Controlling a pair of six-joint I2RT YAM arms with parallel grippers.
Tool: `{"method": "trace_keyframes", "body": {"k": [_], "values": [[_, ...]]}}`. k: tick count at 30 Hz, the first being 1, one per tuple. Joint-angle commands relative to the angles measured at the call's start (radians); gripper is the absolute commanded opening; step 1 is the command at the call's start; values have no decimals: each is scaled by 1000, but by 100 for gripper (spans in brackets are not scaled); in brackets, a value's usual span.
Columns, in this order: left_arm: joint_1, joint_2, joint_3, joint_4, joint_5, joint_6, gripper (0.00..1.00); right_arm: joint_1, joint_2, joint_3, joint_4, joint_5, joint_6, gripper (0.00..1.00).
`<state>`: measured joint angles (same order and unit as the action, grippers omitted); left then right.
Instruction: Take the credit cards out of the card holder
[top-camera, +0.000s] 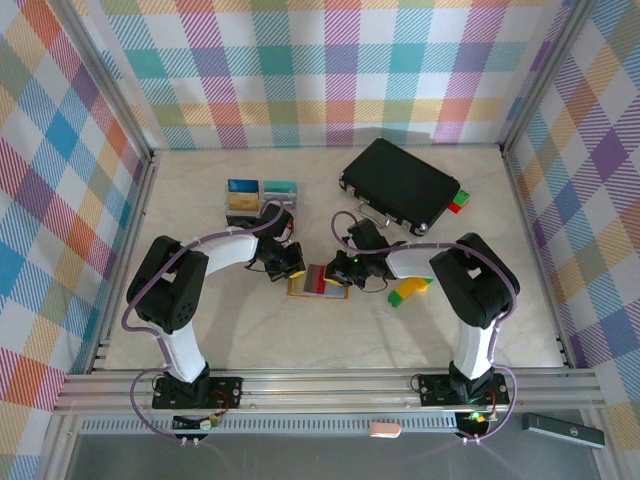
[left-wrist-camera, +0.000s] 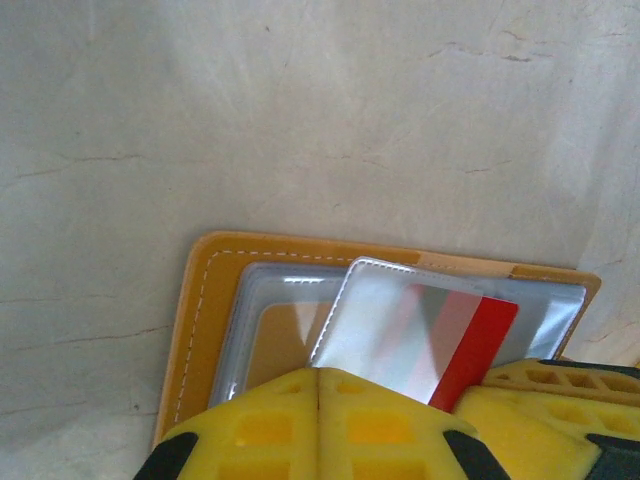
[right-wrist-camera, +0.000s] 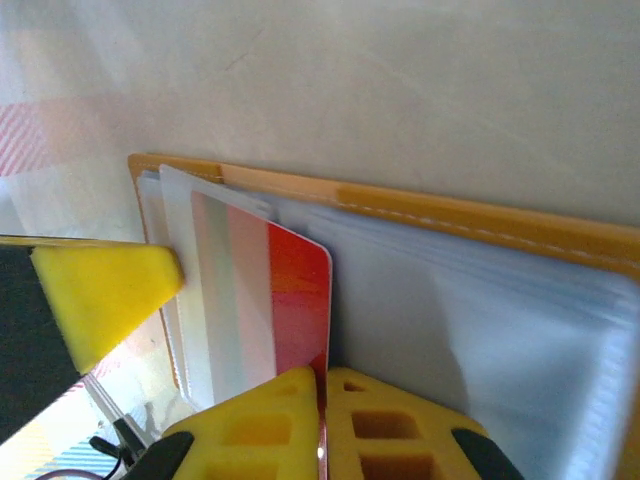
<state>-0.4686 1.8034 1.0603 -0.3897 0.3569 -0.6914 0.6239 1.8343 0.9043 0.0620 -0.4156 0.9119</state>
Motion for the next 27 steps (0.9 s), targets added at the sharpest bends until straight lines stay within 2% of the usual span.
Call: {"method": "trace_keyframes", "body": {"k": [1,8,11,19,23,27], "values": [[12,-2,-33,-67,-59,-3,6,-28,-67,-50,-41,63,-15,7],[13,-57,-7,-26,-17,-4,13,-63,-209,-143,40,81,-117,0],[22,-109,-2,15,10,-15,21,-77,-289,-174,97,78,-177,0],[54,-249,-125,326,167,-107,56,-141,-398,-195,192,-111,-262,0],[56,-297,-173,479,247,-125,66,-175,-405,-197,265,-209,-222,0],[50,-312,-204,611,328,-142,70,-199,-387,-197,367,-301,-159,0]]}}
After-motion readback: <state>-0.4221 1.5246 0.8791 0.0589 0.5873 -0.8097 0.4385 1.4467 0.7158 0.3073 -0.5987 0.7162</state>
